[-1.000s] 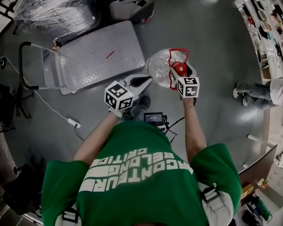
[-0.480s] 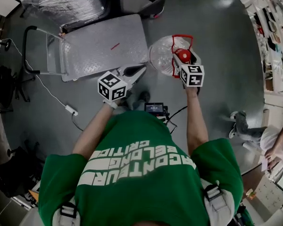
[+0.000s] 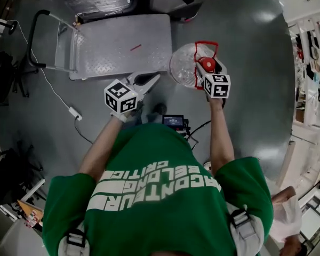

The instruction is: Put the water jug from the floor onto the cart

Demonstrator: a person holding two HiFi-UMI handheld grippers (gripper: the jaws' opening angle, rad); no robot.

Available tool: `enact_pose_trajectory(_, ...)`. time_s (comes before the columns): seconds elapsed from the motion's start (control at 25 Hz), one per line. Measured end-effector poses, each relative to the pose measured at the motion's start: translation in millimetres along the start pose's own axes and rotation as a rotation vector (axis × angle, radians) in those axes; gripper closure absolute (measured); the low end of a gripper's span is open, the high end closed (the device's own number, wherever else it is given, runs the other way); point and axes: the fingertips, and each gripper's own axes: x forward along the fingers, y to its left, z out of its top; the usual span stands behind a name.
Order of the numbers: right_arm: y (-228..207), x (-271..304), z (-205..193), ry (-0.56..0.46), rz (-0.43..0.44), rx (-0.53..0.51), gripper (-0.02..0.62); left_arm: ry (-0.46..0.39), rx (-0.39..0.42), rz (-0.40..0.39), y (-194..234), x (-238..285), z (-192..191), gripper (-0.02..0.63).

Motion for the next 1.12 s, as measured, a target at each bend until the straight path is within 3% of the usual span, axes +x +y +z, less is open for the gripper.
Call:
enact_pose_trajectory(0.68, 59, 86, 60, 0.049, -0.003, -0.014, 0.293, -0.075, -0.047, 0.055, 109, -84, 43, 0.598)
enact_pose_trajectory(1.12, 106, 118, 92, 0.058, 0.004, -0.055, 0.293, -0.14, -0.109, 0.099, 154, -150, 46, 0.598)
